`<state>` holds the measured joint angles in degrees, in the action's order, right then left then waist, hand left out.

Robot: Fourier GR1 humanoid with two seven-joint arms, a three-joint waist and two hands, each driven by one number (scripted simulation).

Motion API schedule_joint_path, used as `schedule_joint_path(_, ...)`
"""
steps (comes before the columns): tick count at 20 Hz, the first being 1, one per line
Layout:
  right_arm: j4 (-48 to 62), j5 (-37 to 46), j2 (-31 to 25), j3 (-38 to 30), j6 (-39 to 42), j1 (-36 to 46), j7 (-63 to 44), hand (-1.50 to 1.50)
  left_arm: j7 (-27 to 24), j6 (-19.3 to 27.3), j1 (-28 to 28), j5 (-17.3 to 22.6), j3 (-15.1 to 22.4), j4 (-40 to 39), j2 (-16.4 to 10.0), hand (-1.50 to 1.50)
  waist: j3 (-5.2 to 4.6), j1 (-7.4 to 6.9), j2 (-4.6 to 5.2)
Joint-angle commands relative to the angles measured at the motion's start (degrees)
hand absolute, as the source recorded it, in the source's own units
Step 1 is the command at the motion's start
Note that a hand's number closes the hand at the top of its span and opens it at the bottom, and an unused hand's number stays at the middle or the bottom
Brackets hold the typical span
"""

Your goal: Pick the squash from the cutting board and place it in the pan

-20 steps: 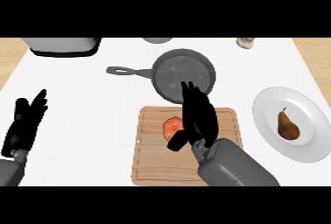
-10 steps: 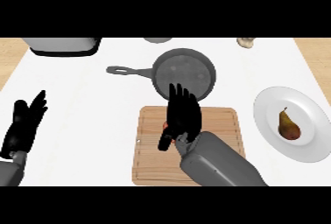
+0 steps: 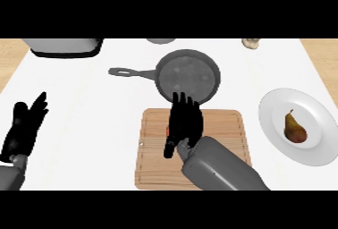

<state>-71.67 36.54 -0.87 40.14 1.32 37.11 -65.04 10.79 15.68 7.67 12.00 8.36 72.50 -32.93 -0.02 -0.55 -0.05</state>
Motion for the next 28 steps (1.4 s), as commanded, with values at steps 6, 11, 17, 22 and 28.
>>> schedule_joint_path(6,5.45,0.3,0.83,3.58,-6.15,-1.23,-5.09,-1.5,0.76,-1.42,0.04,-1.91,-1.22,-0.27,1.98,0.0,0.02,-0.27,0.08)
schedule_joint_path(11,7.75,-0.06,0.83,0.98,-4.56,0.2,-2.79,-1.5,1.5,-0.99,-2.35,-3.04,-2.53,4.19,1.86,0.0,0.03,-0.17,0.0)
schedule_joint_path(17,8.31,-4.03,0.84,3.66,-5.75,0.68,-4.67,-1.5,-0.74,-3.88,0.88,-3.91,-5.14,-2.37,2.52,0.0,0.0,-0.01,0.13)
schedule_joint_path(22,12.16,-3.92,0.84,3.53,-6.38,-0.06,-3.19,-1.5,4.05,-4.26,0.18,-4.87,-5.04,3.12,2.1,0.0,0.04,-0.27,0.05)
schedule_joint_path(28,20.7,0.52,0.85,2.93,-7.5,2.57,6.1,1.5,2.14,-2.83,2.09,-6.93,-5.67,0.47,6.05,0.0,0.03,-0.09,0.16)
